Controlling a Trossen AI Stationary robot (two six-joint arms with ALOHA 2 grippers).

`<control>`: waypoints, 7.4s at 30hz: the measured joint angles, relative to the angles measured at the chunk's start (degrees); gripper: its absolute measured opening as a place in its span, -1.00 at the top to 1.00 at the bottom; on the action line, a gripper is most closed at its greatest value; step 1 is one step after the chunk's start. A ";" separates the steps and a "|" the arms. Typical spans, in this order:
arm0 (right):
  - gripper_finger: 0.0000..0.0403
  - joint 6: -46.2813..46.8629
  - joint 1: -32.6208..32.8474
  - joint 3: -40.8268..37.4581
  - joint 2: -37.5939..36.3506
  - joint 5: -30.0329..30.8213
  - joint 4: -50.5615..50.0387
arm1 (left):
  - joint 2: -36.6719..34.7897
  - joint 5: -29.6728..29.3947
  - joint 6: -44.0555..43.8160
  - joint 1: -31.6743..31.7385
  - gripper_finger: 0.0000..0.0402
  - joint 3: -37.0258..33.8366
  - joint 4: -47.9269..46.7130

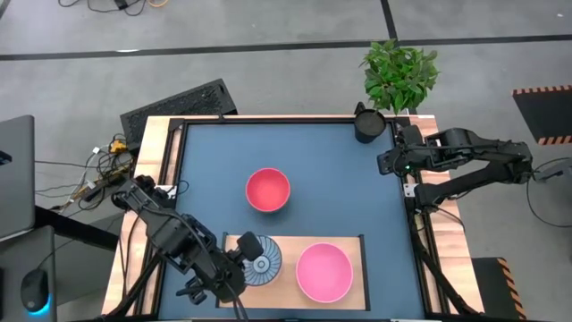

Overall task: Place and stack bowls onto a shelf
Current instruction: Stack the blue patterned bowl on top of the orange patterned bowl on the shelf, then adjust the stacked bowls on the shelf

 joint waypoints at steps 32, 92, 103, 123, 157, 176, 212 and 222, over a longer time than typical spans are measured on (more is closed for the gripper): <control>-0.24 -0.04 -0.01 0.00 0.00 -0.59 0.02 | 0.92 0.28 -2.62 0.33 1.00 -0.07 0.62; -0.24 -1.88 0.00 0.00 0.00 -0.94 0.00 | 0.62 -5.85 -13.31 -0.63 0.78 -0.02 3.66; -0.24 -3.13 0.01 0.02 -0.02 -1.29 0.00 | 1.73 -7.06 -14.08 -1.95 0.78 -0.02 2.77; -0.24 -3.10 0.01 0.02 -0.02 -1.51 0.00 | 1.75 -3.91 -19.70 -1.90 0.78 -0.02 4.40; -0.24 -3.26 0.01 0.02 -0.02 -1.46 0.00 | 1.64 -4.22 -36.42 -1.84 0.78 2.84 7.16; -0.24 -3.61 0.00 0.02 0.00 -1.31 0.00 | -1.75 -36.83 -42.04 1.85 0.99 -1.19 3.35; -0.24 -12.94 1.29 0.02 0.00 -1.33 14.39 | -2.79 -41.06 -64.19 -0.56 1.00 -9.38 4.71; -0.24 -34.71 6.36 0.14 3.33 -8.24 45.01 | -5.74 -47.83 -67.14 -4.53 1.00 -9.38 7.96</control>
